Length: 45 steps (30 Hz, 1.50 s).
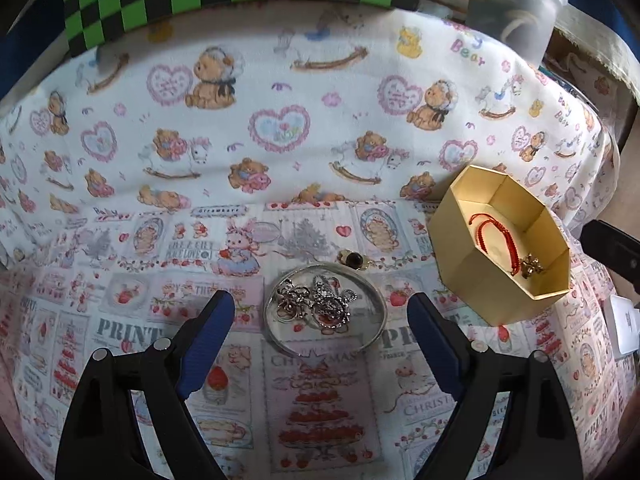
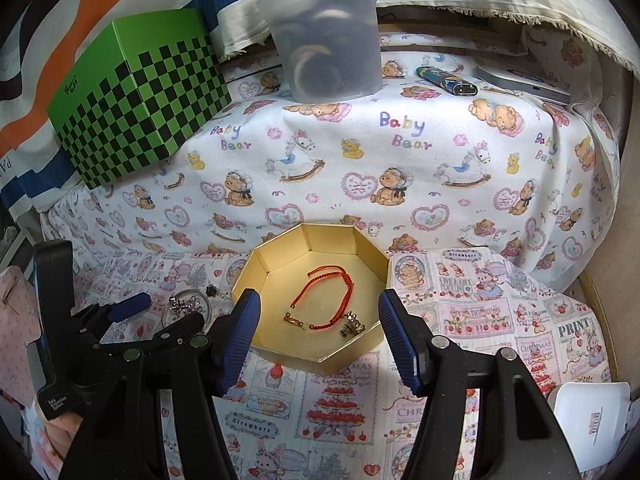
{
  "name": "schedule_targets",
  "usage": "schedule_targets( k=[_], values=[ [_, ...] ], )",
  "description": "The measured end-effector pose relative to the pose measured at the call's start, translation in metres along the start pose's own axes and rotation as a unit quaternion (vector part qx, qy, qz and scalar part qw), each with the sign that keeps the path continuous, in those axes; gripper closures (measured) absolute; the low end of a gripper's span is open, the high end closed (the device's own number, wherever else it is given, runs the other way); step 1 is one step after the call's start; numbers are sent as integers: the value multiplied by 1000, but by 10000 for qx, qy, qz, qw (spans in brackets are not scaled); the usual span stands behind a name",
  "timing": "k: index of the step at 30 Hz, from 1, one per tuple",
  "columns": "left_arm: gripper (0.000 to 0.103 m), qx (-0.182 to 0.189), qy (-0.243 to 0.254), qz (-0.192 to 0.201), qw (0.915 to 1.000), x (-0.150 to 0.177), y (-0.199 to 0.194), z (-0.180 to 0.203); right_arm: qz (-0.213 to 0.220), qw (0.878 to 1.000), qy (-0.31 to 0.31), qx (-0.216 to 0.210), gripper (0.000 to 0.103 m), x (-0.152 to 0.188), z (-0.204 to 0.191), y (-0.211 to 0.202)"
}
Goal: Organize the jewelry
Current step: 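Lower the left tool over the silver bangle and close on it, then lift the silver bangle off the table with the left tool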
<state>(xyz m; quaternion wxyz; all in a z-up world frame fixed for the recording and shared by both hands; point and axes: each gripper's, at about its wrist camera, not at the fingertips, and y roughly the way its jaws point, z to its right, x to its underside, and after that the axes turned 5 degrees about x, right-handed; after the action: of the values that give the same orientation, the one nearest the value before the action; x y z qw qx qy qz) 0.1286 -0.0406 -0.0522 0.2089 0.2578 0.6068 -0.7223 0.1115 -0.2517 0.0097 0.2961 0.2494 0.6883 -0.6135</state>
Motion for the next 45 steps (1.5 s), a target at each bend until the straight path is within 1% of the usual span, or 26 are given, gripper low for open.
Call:
schedule_targets(
  k=[1, 3, 7, 9, 10, 13, 16, 22, 25, 29, 32, 36, 39, 40, 45],
  values=[
    [17, -34, 10, -22, 10000, 0, 1, 0, -3, 10000, -20, 16, 39, 0, 0, 0],
    [21, -160, 56, -107, 9998, 1, 7, 0, 1, 10000, -33, 40, 39, 0, 0, 0],
    [25, -188, 129, -175, 9996, -1, 14, 4, -38, 10000, 26, -51, 39, 0, 0, 1],
    [33, -212, 214, -195, 9994, -1, 15, 8, -41, 10000, -26, -18, 39, 0, -2, 1],
    [35, -229, 257, -188, 9992, -1, 17, 10, -43, 10000, -60, -1, 39, 0, -3, 2],
    [35, -245, 285, -174, 9991, -1, 16, 15, -57, 9999, -101, 22, 39, 1, -4, 3],
    [35, -175, 182, -185, 9995, 1, 14, 14, -54, 9999, -82, 31, 39, 0, -3, 4],
    [35, 14, -98, -109, 9999, 4, -9, -9, -52, 10000, -49, 31, 39, 0, -2, 4],
    [35, 22, -184, 26, 9998, 1, -24, -16, -46, 10000, -78, 29, 39, 1, -3, 4],
    [35, -23, -148, 247, 9996, 0, -44, -19, -31, 9999, -107, 27, 39, 1, -5, 3],
    [35, -19, -115, 308, 9995, -2, -55, -20, -34, 9999, -111, 25, 39, 1, -5, 3],
    [35, -96, -80, 242, 9996, -1, -60, -27, -33, 9999, -102, 26, 39, 1, -4, 2],
    [35, -165, -117, 120, 9997, 0, -54, -32, -26, 9999, -105, 30, 39, 1, -4, 2],
    [35, -184, -118, 70, 9997, 1, -43, -22, -27, 9999, -106, 29, 39, 1, -4, 3],
    [35, -338, -194, -270, 9989, 3, -25, -19, -27, 10000, -91, 16, 39, 1, -3, 2]
  ],
)
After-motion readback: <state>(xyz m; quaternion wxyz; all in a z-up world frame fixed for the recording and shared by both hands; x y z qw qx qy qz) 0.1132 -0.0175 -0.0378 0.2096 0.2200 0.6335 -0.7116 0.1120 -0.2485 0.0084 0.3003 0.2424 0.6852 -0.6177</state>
